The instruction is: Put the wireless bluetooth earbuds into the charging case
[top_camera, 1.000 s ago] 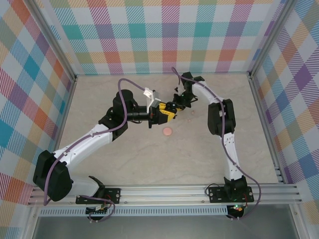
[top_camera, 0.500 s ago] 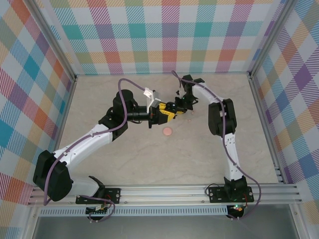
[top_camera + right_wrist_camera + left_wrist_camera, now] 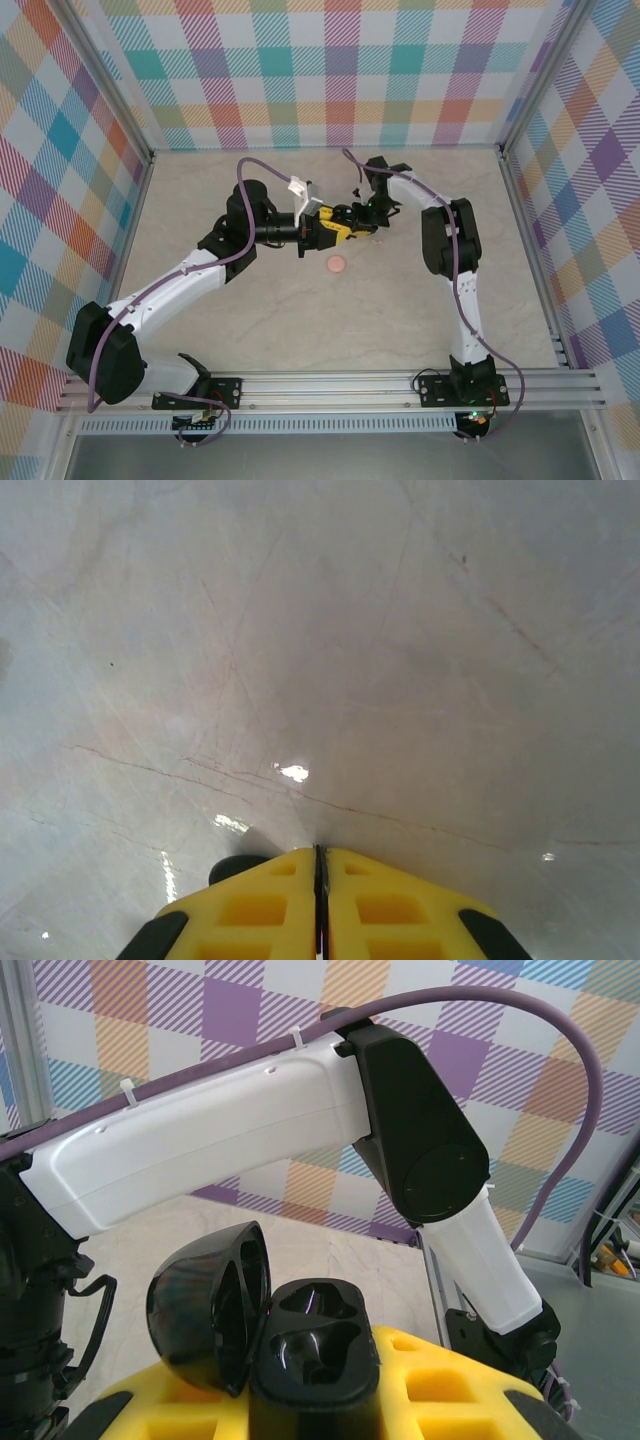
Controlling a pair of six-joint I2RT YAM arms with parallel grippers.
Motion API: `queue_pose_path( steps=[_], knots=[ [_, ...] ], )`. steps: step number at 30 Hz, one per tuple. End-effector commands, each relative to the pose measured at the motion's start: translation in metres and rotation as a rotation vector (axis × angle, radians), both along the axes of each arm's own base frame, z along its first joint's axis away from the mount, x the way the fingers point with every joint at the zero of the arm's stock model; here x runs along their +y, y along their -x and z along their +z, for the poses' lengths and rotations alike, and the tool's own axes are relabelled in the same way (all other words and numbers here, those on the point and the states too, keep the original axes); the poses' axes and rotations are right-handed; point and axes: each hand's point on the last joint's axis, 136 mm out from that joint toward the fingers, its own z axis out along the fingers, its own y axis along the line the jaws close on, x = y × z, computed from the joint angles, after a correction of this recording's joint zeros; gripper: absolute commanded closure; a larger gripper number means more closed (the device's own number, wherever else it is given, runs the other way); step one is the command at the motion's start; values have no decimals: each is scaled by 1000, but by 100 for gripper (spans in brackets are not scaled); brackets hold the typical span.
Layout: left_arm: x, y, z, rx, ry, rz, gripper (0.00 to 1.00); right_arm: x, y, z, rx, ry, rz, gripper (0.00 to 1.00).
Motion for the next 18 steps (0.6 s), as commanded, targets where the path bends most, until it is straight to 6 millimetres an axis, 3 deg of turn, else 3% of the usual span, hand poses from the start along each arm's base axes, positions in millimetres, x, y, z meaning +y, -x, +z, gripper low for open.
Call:
queue_pose_path(
  steps=[1,10,18],
  knots=[
    [0,5,6,-4,9,-8,95,0,27,6,62,19,43,88],
    [0,5,8,-6,12,-9,95,10,38,13,74,-18,91,87],
    [1,6,9,-7,11,-6,95,1,27,31,-6,39,57,84]
  ],
)
